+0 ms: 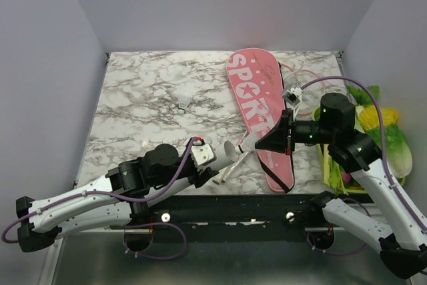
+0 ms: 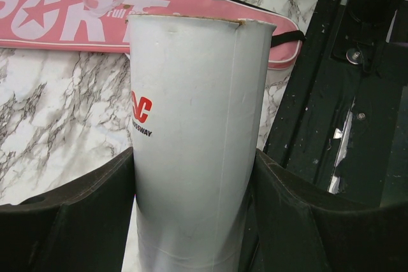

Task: Pack up the badminton gear

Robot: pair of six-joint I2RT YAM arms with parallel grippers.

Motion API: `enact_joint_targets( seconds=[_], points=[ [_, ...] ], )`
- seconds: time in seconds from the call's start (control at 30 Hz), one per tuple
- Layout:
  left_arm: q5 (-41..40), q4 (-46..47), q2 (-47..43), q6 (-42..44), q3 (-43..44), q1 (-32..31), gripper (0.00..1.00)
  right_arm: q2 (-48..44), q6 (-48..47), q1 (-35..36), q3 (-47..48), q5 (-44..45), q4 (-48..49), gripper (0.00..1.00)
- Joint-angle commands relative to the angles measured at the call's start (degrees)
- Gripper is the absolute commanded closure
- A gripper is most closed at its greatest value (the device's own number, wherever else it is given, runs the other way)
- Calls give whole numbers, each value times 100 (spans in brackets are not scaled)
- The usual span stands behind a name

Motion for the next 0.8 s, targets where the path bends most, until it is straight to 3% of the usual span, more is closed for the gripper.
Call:
enact_joint_targets(
  seconds=[0.0, 0.33, 0.77],
  points=[
    [-9, -319, -42, -282, -88, -26, 100, 180, 294, 137, -247, -284, 495, 99],
    [-9, -302, -95, -299, -105, -26, 100, 611, 566, 620, -590, -187, 1154, 99],
    [141, -275, -68, -361, -88, -26, 100, 1674, 1261, 1595, -1189, -161, 2885, 99]
  ],
)
